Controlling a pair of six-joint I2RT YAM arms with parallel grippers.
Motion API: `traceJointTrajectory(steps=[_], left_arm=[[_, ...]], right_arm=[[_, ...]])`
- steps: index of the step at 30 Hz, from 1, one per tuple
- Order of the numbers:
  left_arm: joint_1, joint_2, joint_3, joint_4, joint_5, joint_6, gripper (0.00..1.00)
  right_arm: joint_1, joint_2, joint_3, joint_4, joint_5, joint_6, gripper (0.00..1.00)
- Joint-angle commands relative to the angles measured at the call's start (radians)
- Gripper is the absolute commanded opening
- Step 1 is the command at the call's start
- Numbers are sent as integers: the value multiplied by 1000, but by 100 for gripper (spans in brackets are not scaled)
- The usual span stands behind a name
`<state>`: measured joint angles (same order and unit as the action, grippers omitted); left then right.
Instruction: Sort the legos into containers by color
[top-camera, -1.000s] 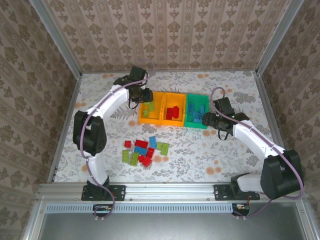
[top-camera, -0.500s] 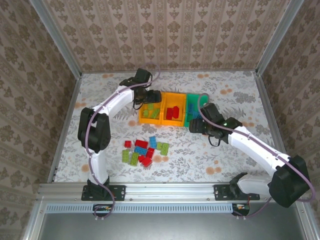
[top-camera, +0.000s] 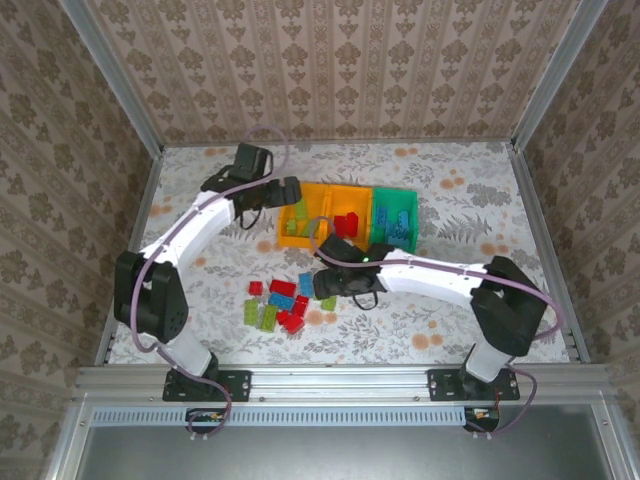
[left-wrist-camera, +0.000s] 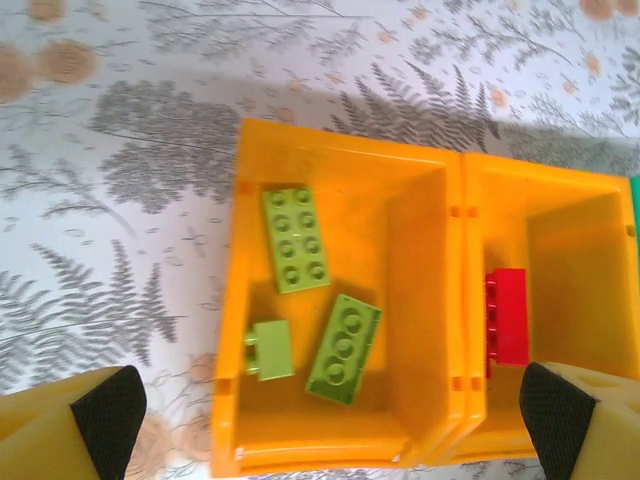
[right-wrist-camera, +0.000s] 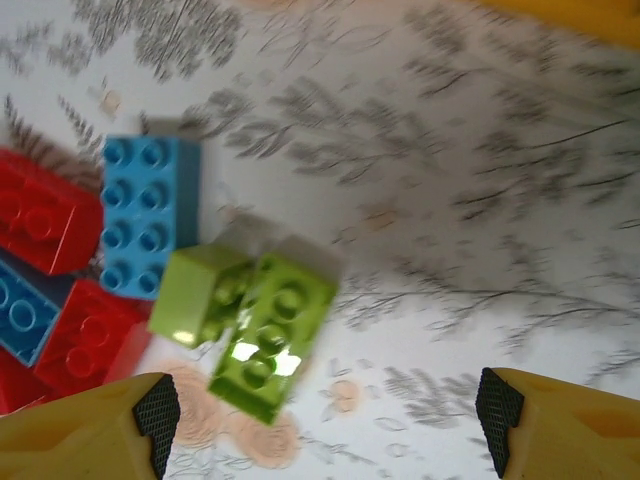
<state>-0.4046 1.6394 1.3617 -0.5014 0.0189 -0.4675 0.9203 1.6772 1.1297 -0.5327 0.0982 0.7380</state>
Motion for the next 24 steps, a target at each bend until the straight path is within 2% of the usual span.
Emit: traceJointTrajectory(steps=[1,6,11,24], left_arm=[[59,-55,-93,35,13,-19,100],[91,-107,-165,54,24,-12,100],[109,-129,-206,69,36,-10,100],[138,-124,-250,97,67,-17,100]], right_arm=[[27,65,70,-71,-31,44,81],[55,158,138,-140,-36,43,81],[65,187,145,-179,-34,48,79],[57,274,184,-170,-27,69,78]])
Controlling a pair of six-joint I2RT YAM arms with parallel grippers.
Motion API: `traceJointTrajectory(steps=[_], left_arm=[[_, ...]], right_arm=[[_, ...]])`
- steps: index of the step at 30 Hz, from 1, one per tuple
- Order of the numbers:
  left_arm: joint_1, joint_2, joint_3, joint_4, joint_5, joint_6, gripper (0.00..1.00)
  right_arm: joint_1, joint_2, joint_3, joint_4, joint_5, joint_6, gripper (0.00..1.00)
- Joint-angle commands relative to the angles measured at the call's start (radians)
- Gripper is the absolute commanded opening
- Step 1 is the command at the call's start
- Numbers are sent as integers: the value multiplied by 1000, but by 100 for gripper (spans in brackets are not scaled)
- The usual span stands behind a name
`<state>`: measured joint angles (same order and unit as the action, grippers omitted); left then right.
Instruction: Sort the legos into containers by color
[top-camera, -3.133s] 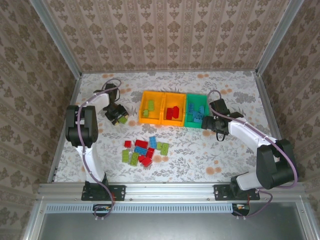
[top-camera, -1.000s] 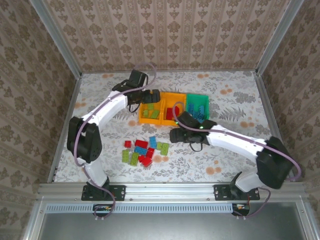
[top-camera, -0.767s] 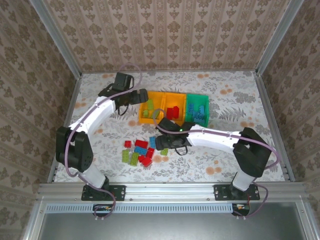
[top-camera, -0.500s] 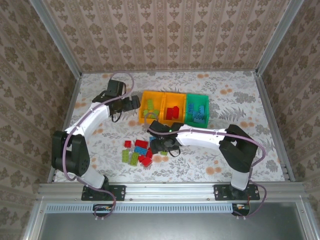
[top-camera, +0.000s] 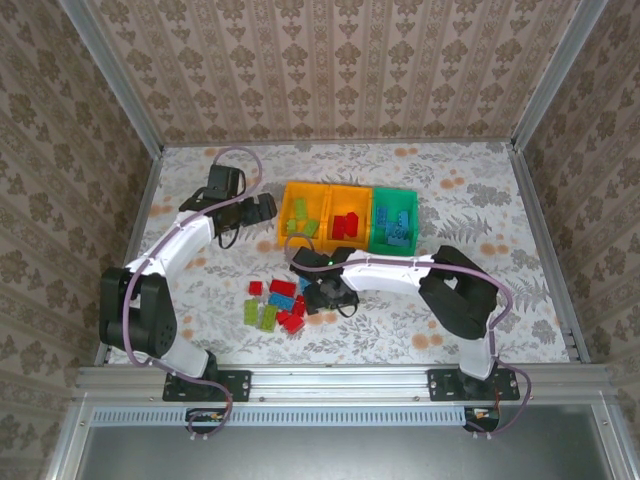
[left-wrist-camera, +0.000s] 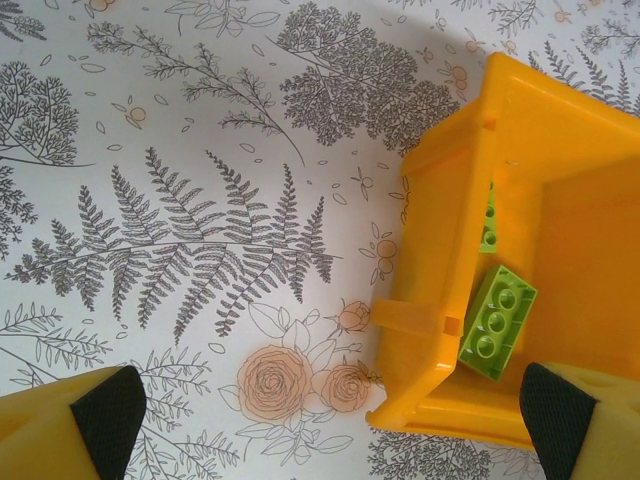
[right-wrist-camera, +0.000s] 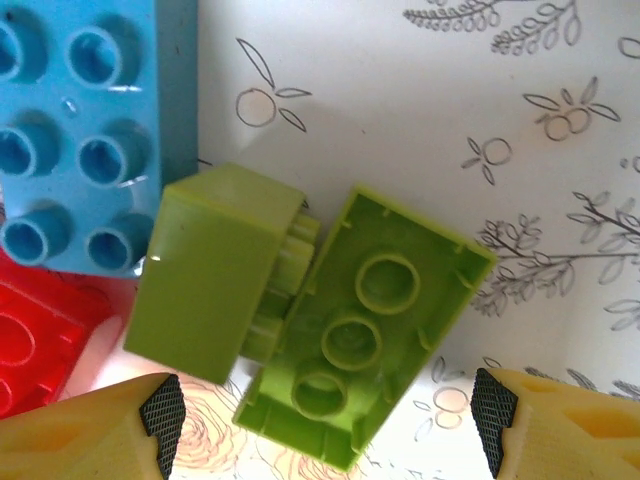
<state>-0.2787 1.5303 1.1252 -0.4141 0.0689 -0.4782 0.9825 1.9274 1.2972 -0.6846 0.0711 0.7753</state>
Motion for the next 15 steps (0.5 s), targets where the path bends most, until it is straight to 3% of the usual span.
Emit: traceJointTrajectory(steps=[1,4,8,15], left_arm=[[13,-16,-15,11,19,-5,100],[13,-20,-19,9,19,1,100],[13,-23,-23,9,21,4,100],[15,-23,-30,7,13,6,100]], right_arm=[[-8,25,12,-13,-2,37,78],[-23,31,-5,-1,-1,41,71],[-46,20,-35,10,1,25,50],[-48,-86,-70,27,-18,-49,30]])
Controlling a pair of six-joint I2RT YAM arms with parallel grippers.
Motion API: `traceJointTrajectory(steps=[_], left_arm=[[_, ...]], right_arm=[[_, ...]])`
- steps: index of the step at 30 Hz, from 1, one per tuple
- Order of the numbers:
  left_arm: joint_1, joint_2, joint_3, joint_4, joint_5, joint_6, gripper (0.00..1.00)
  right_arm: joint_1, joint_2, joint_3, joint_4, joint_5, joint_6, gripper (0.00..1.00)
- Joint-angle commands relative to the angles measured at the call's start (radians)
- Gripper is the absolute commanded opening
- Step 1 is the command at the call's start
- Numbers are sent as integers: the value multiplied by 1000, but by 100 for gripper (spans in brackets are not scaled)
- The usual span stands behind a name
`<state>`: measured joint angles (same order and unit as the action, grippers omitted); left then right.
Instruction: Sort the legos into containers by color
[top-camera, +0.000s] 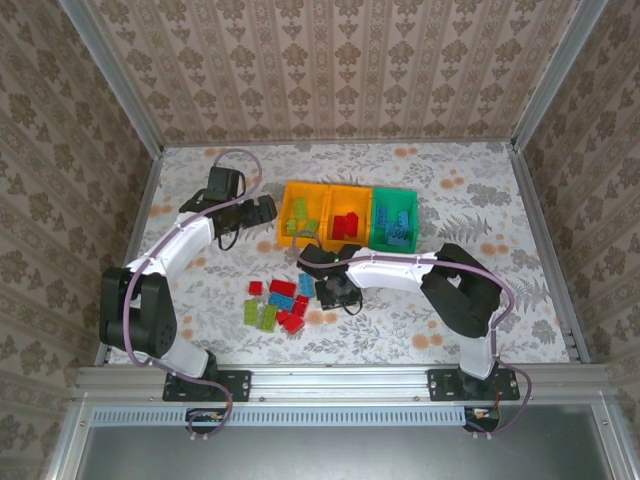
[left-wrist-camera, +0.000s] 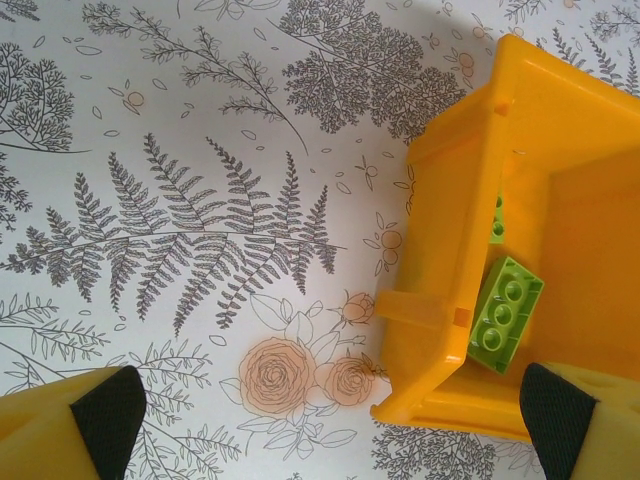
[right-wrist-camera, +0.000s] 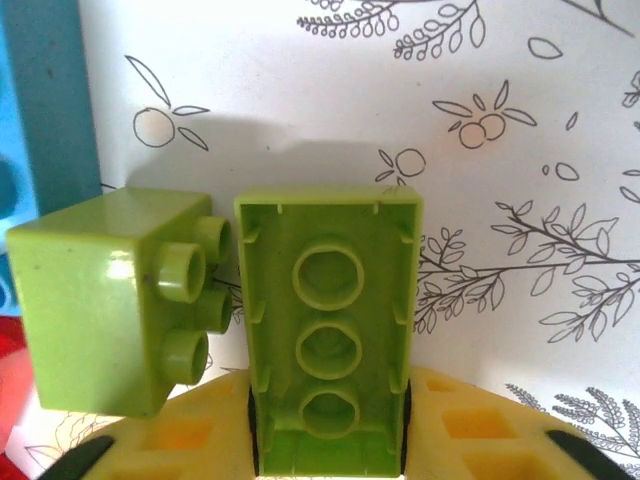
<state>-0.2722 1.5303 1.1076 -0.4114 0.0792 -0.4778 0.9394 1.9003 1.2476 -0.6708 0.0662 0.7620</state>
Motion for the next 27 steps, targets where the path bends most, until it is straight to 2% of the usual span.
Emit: traceJointTrajectory(steps=[1,6,10,14,20,27], left_arm=[[9,-22,-12,3,1,5,100],[12,-31,-16,-16,-28,17,100],[10,-50,-38,-40,-45,40,100],[5,-75,-77,-88,-62,53,100],[-34,-134,-174,-116,-80,22,100],[-112,-178,-255,-125,-91,-15,100]], right_arm=[[-5,-77,-18,8,-10,-49,28],[-45,-171,24,-4,7,-104,26],[-119,-173,79,53,-30,-127,26],[-185,-85,202,113,-106,-151,26],[-226,106,423,129,-156,-158,26],[-270,232,558,153,-182,-118,31]])
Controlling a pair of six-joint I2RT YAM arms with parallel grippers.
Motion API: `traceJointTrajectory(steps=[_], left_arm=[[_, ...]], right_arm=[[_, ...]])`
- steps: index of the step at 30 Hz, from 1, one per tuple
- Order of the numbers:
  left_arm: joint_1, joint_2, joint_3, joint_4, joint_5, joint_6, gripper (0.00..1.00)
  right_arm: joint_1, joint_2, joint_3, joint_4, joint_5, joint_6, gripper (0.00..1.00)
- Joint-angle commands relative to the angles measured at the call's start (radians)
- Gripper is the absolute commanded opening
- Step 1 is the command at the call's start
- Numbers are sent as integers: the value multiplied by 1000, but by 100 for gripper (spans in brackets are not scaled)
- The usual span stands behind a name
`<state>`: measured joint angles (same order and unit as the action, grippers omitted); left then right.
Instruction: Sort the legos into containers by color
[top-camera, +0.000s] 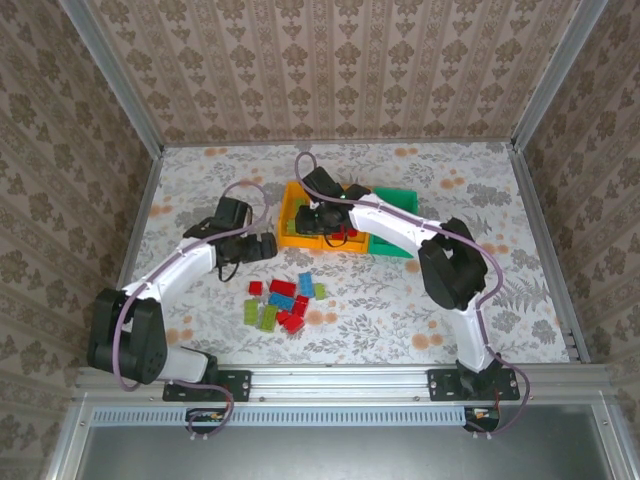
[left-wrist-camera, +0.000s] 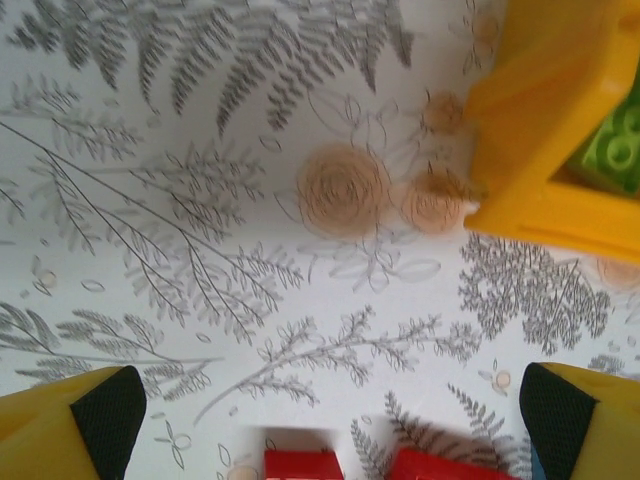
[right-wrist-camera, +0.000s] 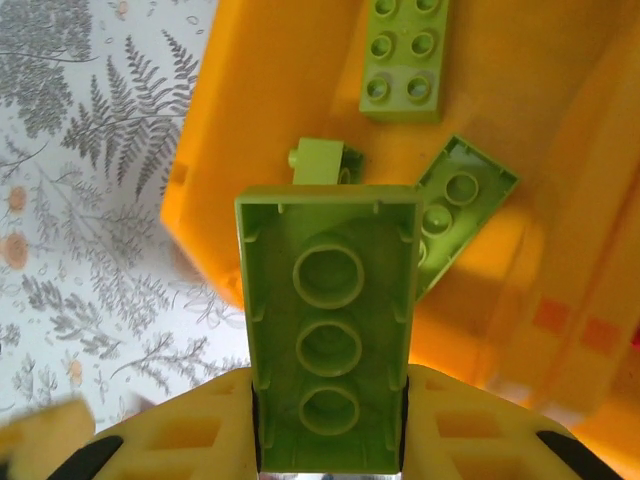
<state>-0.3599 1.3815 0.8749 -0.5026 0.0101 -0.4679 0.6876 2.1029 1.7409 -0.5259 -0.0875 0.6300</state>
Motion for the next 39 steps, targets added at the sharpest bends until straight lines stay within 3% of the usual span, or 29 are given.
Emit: traceJointTrajectory(steps=[1,6,9,10,19,25,31,39], left_arm=[[-30,-32,-28,-37,-21,-27,99],[-49,-45,-84,-44,11,-41,96],[-61,-47,-113,-45,24,-49,92],[-63,-48,-121,-48,26,-54,91],[-75,-78,-176,-37,48,-68,83],[-79,-47,-187,-56,25,-76,81],[-78,-12,-199,-24,37,-79,75],[-78,31,-201,-7,32,-94,65]], right_arm=[[-22,40,77,7,-29,17,32],[-28,80,121,3,-40,23,45],[-28,99,141,-4,-46,26,65],[-28,100,143,-6,-50,29,68],[-28,10,84,25,-72,38,76],[-37,-115,-31,35,-12,21,79],[-104,-255,-206,55,27,27,80],[-164,-346,-318,50,45,23,81]])
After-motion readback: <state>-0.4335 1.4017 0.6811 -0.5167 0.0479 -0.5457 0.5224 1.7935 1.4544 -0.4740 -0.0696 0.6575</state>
